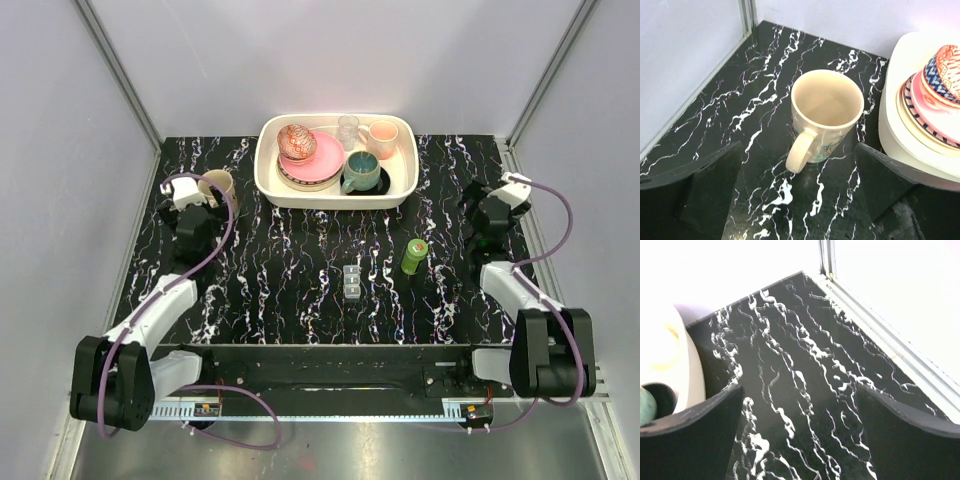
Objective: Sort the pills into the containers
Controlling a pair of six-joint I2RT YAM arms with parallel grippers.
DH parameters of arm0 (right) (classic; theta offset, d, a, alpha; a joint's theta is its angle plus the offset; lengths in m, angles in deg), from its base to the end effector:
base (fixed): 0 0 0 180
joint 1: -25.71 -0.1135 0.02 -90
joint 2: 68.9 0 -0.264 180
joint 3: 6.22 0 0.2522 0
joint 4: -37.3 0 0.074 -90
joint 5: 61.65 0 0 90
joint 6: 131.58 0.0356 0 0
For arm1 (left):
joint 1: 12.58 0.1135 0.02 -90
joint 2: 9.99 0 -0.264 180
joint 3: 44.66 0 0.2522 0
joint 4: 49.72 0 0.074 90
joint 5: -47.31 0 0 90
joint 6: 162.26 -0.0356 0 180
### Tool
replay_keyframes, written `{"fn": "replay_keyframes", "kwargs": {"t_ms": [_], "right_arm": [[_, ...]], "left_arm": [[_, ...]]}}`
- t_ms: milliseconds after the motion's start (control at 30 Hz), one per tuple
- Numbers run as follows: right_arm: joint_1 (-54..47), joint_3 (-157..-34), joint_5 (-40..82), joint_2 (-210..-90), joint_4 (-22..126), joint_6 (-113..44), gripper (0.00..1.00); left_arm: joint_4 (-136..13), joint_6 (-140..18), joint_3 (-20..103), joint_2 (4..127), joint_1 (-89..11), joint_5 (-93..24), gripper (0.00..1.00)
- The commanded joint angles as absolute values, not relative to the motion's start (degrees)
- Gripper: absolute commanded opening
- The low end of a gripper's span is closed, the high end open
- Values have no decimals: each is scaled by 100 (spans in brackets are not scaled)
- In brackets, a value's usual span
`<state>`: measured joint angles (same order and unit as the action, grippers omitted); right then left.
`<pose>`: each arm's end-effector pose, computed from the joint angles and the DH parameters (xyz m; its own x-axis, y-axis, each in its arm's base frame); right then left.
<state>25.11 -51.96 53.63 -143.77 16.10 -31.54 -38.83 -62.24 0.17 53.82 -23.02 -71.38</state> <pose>0.2767 -0.0123 0.2309 -0.0638 0.1570 -0.9855 0.4312 0.8949 0.1147 0.2452 -0.0278 0.2536 -0.0826 -0.1400 -0.9867 -0.3278 0.9388 -0.1057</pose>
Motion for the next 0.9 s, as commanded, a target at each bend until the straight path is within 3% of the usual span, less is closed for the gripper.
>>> {"fn": "replay_keyframes", "kwargs": {"t_ms": [0,233,367,500,667,867], "right_arm": [[2501,-5908,5692,-13860,3004,-2454,100],[2510,-6673,5341,-13500,4339,-1952,100],[2510,-7103,4552,-13333,4728,-1935,100],[2414,-7446,3715,-13472,4921,-1750,100],[-9,-8139,4871,-13920,5624,-2654,100],[-2189,-8142,5611,-14413,6266,-1956,100]], "left_arm": [[-5676,-5716,627,5180,-2348,-7284,99],[-6672,-5170,1032,4829,-2304,-7082,99],[-7059,-4880,1112,4548,-2304,-7108,99],[-7384,-5143,1304,4476,-2374,-6212,99],[-7912,-5240,1507,4521,-3086,-6500,99],[-8184,-5144,1525,4249,-3464,-6554,99]]}}
